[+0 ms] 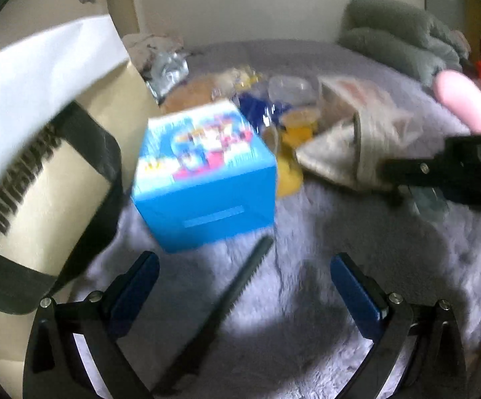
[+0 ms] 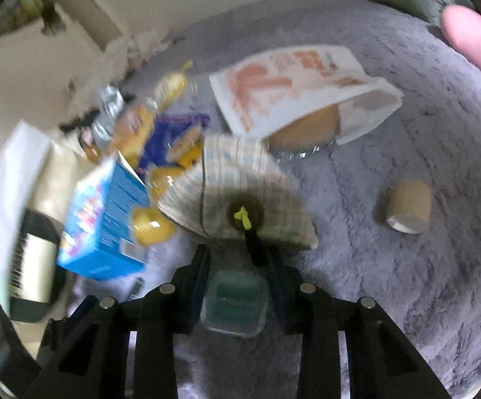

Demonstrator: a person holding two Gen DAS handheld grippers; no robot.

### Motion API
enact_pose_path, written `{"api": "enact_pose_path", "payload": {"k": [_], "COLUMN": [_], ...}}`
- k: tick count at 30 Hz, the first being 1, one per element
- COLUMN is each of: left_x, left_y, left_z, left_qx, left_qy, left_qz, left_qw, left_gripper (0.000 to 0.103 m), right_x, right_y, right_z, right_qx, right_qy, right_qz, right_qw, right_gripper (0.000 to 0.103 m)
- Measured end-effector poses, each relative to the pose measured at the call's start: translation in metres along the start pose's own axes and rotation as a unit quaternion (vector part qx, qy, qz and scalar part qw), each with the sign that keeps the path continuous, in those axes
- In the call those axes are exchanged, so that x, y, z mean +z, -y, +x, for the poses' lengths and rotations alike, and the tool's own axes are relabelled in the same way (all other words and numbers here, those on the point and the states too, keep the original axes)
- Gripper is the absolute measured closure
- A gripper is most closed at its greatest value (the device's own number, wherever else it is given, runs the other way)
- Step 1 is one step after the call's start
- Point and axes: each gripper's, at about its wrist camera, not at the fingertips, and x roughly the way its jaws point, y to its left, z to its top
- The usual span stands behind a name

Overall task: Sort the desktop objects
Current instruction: 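Grasp the blue bandage box with the left tool and lift it while the right tool holds the teal case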

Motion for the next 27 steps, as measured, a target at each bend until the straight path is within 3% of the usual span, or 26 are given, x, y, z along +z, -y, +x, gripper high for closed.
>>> {"api": "enact_pose_path", "payload": {"k": [5, 8, 10, 13, 17, 20, 22, 23, 27], "left_x": [0.01, 0.011, 0.017, 0.021, 0.027, 0.029, 0.029, 0.029, 0.031], "left_y": [-0.015, -0.023, -0.015, -0.007, -0.001, -0.009, -0.018, -0.025, -0.035], "left_z": [-0.005, 0.003, 0.014, 0.019, 0.044, 0.058, 0.058, 0.055, 0.041], "left_qx": [-0.006, 0.006, 0.021, 0.046, 0.114, 0.102, 0.065, 0.045, 0.025], "left_qy": [0.004, -0.001, -0.003, 0.001, -0.033, -0.056, -0.053, -0.05, -0.028], "left_qz": [-0.037, -0.039, -0.034, -0.013, 0.006, -0.013, -0.039, -0.059, -0.092], "left_qw": [0.9993, 0.9992, 0.9992, 0.9988, 0.993, 0.9932, 0.9957, 0.996, 0.995], "left_gripper": [0.001, 0.001, 0.001, 0.001, 0.001, 0.001, 0.018, 0.018, 0.018], "right_x": [0.001, 0.001, 0.001, 0.006, 0.005, 0.005, 0.005, 0.004, 0.004], "right_y": [0.011, 0.024, 0.032, 0.028, 0.027, 0.024, 0.023, 0.023, 0.022], "right_z": [-0.017, -0.022, -0.026, -0.022, -0.024, -0.023, -0.023, -0.024, -0.024], "right_qx": [0.038, 0.101, 0.126, 0.121, 0.128, 0.131, 0.133, 0.134, 0.137], "right_qy": [0.02, 0.019, 0.014, 0.013, 0.017, 0.017, 0.016, 0.017, 0.023], "right_qz": [0.037, 0.082, 0.103, 0.107, 0.109, 0.104, 0.102, 0.101, 0.101], "right_qw": [0.998, 0.991, 0.987, 0.987, 0.986, 0.986, 0.986, 0.986, 0.985], "right_gripper": [0.072, 0.072, 0.072, 0.072, 0.072, 0.072, 0.072, 0.072, 0.072]}}
